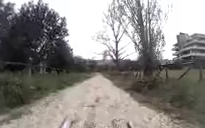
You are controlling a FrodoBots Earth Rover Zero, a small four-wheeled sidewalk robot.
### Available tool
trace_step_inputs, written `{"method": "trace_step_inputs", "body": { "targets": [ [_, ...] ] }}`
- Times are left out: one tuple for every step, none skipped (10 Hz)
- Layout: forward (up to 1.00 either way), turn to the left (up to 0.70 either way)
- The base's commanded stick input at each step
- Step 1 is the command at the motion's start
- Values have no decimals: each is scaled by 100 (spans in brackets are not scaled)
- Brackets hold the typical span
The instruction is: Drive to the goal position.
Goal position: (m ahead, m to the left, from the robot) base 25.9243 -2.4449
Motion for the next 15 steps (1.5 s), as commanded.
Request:
{"method": "trace_step_inputs", "body": {
  "targets": [
    [70,0],
    [70,0],
    [70,0],
    [70,0],
    [70,0],
    [70,0],
    [70,0],
    [70,0],
    [70,0],
    [70,0],
    [70,0],
    [70,0],
    [70,0],
    [70,-35],
    [70,-35]
  ]
}}
